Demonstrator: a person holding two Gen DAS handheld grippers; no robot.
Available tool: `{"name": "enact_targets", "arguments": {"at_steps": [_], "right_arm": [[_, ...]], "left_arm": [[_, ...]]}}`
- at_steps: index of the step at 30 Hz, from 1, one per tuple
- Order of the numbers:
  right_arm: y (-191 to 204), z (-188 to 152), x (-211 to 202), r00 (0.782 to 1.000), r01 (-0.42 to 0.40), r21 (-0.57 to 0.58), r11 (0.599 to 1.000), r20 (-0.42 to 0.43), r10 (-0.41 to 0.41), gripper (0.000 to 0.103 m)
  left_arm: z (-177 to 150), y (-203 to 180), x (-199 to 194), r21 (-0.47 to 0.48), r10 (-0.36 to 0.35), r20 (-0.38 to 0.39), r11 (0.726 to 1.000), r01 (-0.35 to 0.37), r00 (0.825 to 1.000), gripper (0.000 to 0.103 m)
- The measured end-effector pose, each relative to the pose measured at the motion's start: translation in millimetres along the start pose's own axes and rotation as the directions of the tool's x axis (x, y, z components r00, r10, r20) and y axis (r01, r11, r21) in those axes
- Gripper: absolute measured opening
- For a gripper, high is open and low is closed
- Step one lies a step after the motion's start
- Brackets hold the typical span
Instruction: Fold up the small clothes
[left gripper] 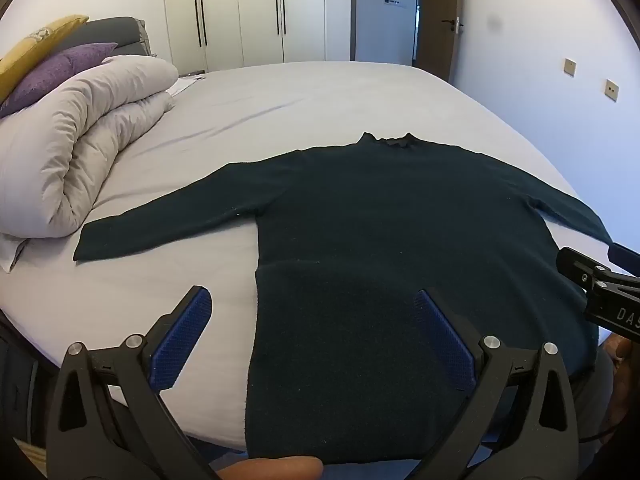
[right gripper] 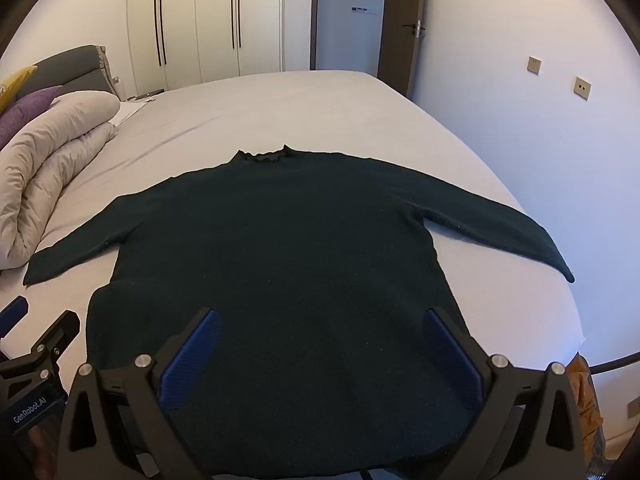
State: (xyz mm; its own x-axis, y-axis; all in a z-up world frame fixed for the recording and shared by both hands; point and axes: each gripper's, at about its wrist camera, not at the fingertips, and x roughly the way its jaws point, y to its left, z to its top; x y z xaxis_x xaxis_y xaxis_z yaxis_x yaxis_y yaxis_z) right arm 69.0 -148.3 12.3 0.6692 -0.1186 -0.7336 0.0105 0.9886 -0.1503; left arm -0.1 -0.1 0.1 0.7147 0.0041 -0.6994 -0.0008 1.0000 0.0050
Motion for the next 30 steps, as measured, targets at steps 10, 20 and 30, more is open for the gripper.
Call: {"name": "enact_targets", "arguments": {"at_steps": [10,20,30], "right_arm": [[3.2,-1.3,-0.2,1.000,0.004,-0.004,1.000,0.001,-0.004,0.103],[1.9,-3.3,1.0,1.000,0.006,-0.009,1.000,0.000,-0.006,0.103],[4.9,-4.8,4.5,1.000,0.008,-0.010,1.000,-0.001,-0.008,0.103]], "left_arm": [[-0.1,3.9,2.0,-0.005,-0.002,-0.001,1.000,0.002,1.000,0.103],[-3.3,1.7,1.9,-0.004,-0.001,-0.001,1.000,0.001,1.000,0.103],[-4.7,5.0,3.5,-0.008,-0.003,-0.004,1.000,0.003,1.000,0.103]]}}
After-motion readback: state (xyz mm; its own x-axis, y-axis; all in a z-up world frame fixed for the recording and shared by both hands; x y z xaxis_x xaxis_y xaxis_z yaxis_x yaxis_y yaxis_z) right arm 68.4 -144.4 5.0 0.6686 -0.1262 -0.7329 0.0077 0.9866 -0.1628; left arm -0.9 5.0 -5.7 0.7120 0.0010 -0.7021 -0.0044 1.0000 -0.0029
